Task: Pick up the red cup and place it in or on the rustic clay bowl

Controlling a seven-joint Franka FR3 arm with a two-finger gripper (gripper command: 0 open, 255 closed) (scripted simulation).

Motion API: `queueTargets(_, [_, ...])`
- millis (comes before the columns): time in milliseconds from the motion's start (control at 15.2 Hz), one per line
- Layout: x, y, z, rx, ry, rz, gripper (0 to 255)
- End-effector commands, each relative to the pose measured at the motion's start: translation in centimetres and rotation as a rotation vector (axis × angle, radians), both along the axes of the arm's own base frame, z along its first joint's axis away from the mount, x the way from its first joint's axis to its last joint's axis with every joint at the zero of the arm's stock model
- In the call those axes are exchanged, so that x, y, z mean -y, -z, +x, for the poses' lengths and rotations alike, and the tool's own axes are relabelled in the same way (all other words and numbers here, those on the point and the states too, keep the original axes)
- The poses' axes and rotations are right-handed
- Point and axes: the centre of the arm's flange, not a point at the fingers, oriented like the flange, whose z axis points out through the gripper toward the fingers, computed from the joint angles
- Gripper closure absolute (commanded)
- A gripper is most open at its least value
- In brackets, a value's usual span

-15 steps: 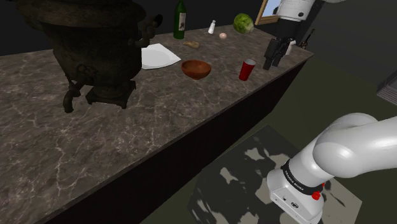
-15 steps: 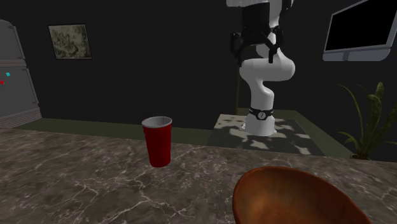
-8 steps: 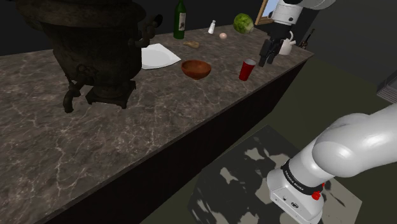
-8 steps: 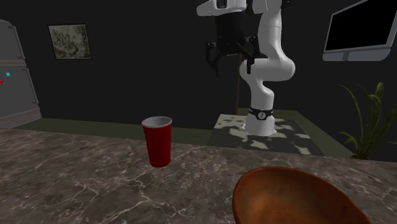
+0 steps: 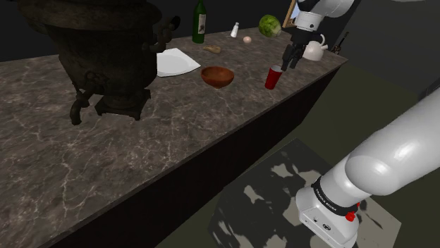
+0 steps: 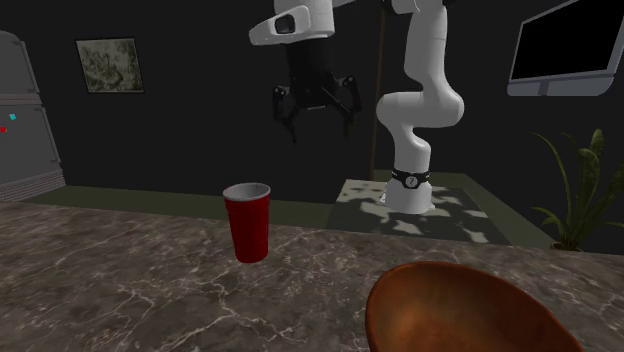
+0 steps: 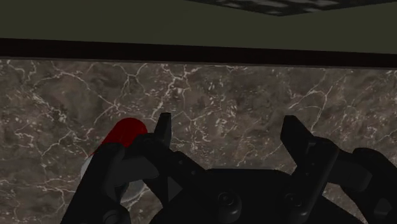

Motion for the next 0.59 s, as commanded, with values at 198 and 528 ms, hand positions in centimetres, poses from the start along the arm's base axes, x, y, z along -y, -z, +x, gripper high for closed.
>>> queueTargets(198, [5.4, 2.0, 3.8, 0.016, 0.009, 0.004, 0])
queueTargets(528, [10.4, 4.0, 7.5, 0.03, 0.018, 0.01, 0])
